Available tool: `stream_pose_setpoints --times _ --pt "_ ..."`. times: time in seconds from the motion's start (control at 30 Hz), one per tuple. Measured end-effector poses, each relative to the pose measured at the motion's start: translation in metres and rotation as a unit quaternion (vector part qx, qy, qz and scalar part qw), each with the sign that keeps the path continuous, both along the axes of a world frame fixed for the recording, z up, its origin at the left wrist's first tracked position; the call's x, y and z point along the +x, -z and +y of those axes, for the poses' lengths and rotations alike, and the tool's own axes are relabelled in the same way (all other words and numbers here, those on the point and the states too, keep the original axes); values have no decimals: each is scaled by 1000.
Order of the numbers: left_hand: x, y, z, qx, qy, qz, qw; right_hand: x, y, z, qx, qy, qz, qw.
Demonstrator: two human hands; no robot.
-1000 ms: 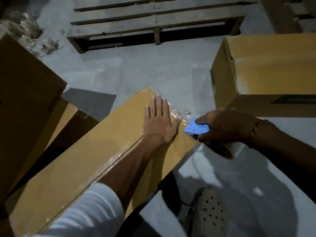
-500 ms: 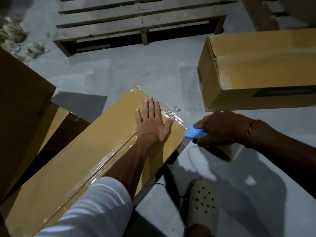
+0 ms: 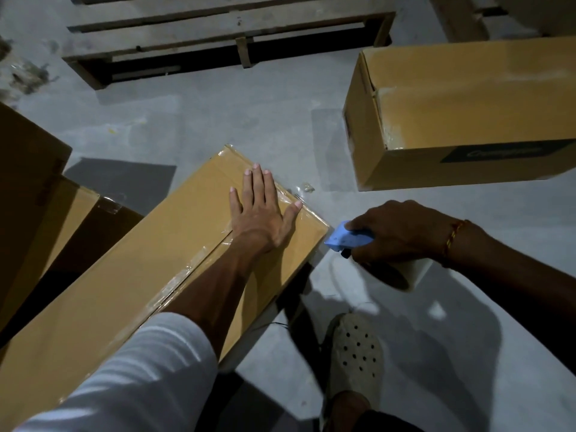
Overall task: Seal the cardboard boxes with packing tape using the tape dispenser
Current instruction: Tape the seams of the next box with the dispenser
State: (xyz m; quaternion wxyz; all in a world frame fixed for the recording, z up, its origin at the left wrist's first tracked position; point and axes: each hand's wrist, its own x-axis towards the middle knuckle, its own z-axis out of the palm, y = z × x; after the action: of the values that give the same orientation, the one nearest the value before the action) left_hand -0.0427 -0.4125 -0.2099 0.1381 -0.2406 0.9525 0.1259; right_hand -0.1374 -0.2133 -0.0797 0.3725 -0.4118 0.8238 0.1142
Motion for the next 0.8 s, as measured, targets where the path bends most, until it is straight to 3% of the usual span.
stream_pose_setpoints --times 0.23,0.4,0.57,0.7,0.8 --pt "-1 -5 8 -16 6 0 1000 -4 13 -10 -14 7 16 1000" --pt "3 -17 24 -55 117 -6 992 -14 4 -42 34 -26 24 999" --pt "12 -36 42 -53 214 -29 975 34 40 -26 97 -20 146 984" --pt "13 -43 39 -70 264 -37 961 35 66 11 87 156 20 984" --pt "13 -45 41 -95 329 32 939 12 50 24 -20 324 -11 946"
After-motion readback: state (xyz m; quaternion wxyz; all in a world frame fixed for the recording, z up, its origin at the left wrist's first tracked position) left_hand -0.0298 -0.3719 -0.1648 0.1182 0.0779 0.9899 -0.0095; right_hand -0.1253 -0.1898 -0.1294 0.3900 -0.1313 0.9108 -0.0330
